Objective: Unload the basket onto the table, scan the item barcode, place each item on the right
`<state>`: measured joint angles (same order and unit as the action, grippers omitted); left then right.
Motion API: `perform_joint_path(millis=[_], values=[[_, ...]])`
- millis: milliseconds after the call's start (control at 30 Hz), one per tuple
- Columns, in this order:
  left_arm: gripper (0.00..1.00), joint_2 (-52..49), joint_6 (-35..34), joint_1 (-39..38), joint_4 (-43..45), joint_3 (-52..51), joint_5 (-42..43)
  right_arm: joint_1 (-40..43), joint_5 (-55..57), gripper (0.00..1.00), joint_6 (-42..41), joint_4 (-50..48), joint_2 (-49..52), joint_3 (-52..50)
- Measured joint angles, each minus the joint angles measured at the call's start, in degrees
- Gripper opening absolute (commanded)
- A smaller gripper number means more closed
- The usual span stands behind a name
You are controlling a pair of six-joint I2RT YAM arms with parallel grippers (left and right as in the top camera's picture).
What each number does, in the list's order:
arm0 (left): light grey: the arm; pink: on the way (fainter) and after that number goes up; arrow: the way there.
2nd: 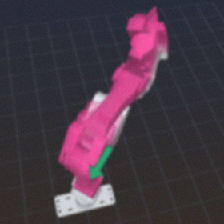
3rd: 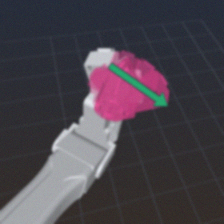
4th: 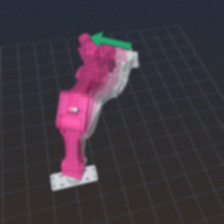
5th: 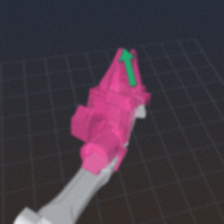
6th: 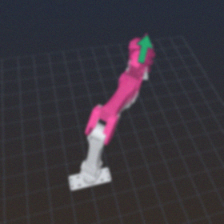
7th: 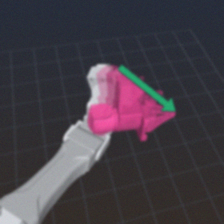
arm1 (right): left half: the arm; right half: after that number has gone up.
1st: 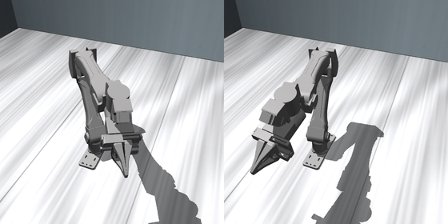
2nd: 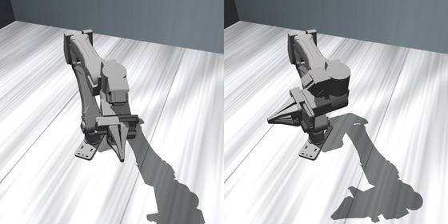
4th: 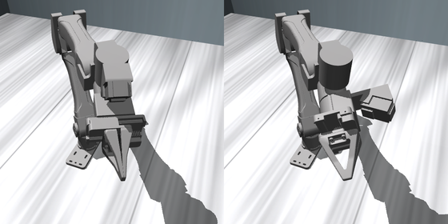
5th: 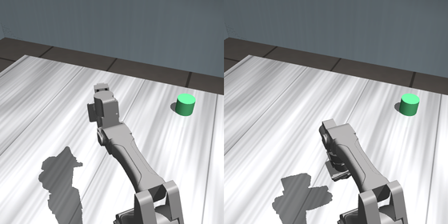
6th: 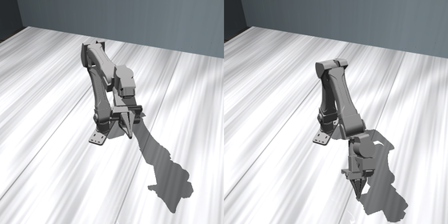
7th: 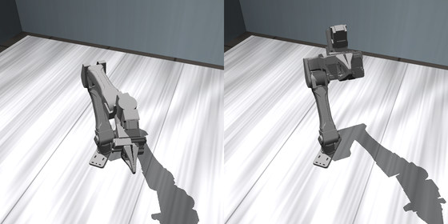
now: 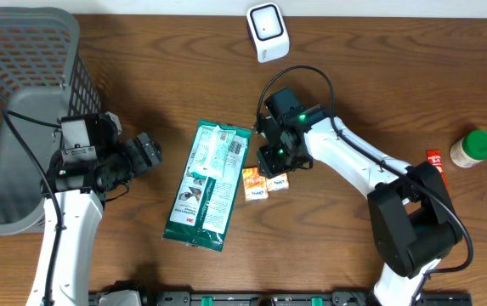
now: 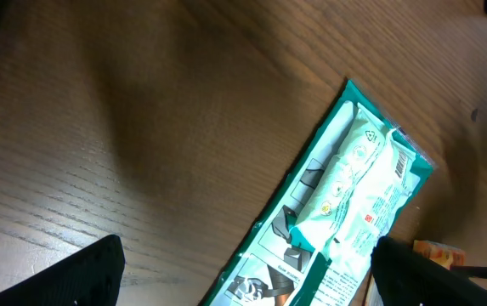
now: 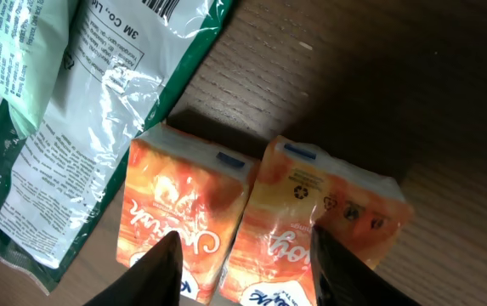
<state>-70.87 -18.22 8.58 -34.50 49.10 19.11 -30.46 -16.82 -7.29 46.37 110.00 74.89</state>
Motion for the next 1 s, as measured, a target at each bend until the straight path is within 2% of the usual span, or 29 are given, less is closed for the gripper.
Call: perform_joint_path(millis=[133,433,633,800,1000], values=[[0.93,0.0,0.0,0.0,0.0,0.0,0.0,0.0,-0.1,0.45,-0.2,-0.7,0.0,0.0],[0.93,0.0,0.0,0.0,0.0,0.0,0.0,-0.3,-0.1,0.30,0.2,-0.5,0.0,0.0],[0.93,0.0,0.0,0.0,0.0,0.0,0.0,0.2,-0.6,0.33,1.1,0.3,-1.0,0.0],[0.93,0.0,0.0,0.0,0.0,0.0,0.0,0.5,-0.2,0.16,1.7,0.4,-3.0,0.0],[0.93,0.0,0.0,0.0,0.0,0.0,0.0,0.6,4.3,0.11,-0.3,-1.0,-3.0,-3.1]])
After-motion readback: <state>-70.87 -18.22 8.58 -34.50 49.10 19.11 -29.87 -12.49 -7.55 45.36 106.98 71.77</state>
